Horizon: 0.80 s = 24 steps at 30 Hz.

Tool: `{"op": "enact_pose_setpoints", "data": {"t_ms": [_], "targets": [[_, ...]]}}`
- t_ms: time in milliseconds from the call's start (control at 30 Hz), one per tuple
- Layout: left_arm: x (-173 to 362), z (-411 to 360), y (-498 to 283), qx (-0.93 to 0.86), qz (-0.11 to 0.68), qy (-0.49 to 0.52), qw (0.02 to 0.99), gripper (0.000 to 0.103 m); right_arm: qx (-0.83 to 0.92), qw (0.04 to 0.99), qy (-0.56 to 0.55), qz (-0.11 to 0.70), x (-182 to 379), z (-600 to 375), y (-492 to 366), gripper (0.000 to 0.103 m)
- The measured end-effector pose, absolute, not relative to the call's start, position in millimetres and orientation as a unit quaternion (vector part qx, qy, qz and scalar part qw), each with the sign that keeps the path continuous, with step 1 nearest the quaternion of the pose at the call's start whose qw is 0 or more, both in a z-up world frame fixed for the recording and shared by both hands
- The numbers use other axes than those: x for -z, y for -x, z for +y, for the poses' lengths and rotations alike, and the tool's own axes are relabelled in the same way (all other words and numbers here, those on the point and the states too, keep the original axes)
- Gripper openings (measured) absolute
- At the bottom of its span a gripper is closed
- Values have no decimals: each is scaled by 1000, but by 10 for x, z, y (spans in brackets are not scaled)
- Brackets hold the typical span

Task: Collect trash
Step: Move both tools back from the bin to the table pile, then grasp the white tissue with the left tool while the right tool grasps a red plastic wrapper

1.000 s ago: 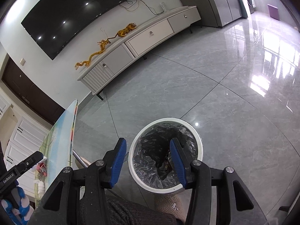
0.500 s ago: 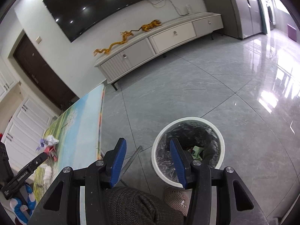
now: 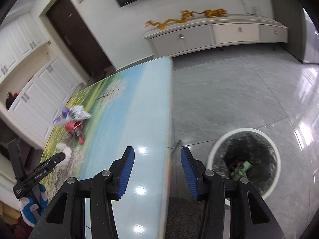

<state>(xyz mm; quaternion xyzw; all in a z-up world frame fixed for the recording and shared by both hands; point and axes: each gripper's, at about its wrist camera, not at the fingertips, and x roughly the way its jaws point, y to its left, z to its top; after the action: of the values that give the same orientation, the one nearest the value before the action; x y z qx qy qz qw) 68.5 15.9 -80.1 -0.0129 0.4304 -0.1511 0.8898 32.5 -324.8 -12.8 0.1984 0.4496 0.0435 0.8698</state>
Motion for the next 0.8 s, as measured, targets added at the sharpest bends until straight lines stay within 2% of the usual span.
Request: {"op": "enact_pose_setpoints", "data": {"t_ms": [300,500,700,800], "targets": [[864,136,-765,162,438,21,884,38,-145,861,-135,468,196,-2452,-831,46],[908,165,-797,162,440,24,883,29,-190,854,-111,470,226,-2099,-1090,46],[933,238,-794,158,430,34,889,24,-235,844,-98,472,329,-1747,-1303,33],[936,270,-780,158,426,44,890,24,-247,841,-86,473,383,-1591,-1382,32]]}}
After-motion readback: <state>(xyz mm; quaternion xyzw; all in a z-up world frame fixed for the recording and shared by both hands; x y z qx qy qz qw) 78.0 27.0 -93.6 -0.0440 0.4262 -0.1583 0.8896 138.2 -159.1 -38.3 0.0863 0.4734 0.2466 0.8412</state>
